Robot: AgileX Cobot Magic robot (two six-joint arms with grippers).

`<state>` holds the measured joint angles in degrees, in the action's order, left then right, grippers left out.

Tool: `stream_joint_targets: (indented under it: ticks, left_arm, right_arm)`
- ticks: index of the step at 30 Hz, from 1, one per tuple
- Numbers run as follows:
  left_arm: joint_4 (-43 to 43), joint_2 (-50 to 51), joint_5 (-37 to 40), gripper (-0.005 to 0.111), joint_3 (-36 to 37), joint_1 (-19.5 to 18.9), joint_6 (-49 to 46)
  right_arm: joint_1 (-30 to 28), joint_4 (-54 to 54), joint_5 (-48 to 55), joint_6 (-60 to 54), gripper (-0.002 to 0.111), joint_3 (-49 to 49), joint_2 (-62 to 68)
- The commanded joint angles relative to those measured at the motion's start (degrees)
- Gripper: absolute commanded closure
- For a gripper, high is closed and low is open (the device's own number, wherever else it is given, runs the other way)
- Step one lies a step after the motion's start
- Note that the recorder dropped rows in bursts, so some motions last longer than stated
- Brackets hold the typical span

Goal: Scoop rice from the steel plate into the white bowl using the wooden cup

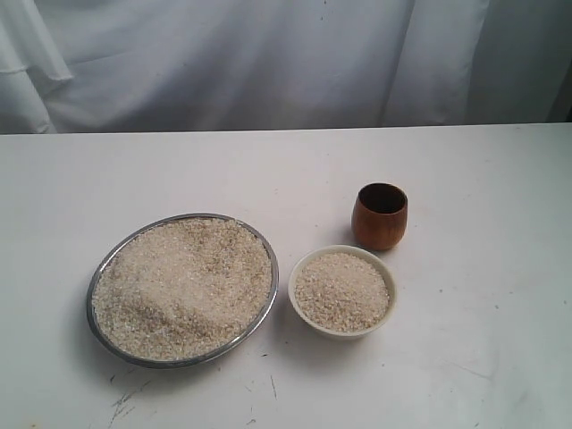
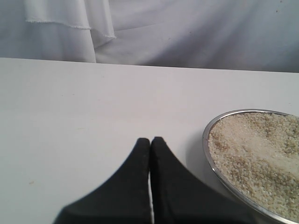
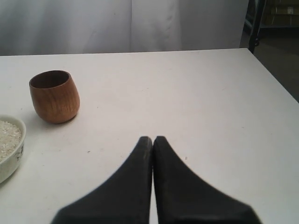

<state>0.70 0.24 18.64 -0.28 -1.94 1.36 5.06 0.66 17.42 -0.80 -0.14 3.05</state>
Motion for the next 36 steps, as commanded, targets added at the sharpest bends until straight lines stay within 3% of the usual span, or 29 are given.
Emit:
stream_joint_targets:
  ticks: [1, 36]
  left_arm:
    - [0.0, -0.2, -0.4, 0.107, 0.3, 0.2, 0.0]
    - [0.0, -0.2, -0.4, 0.107, 0.3, 0.2, 0.0]
  right_arm:
    - [-0.5, 0.4, 0.0, -0.1, 0.108, 0.1, -0.4]
    - [-0.5, 0.4, 0.0, 1.5, 0.108, 0.1, -0.4]
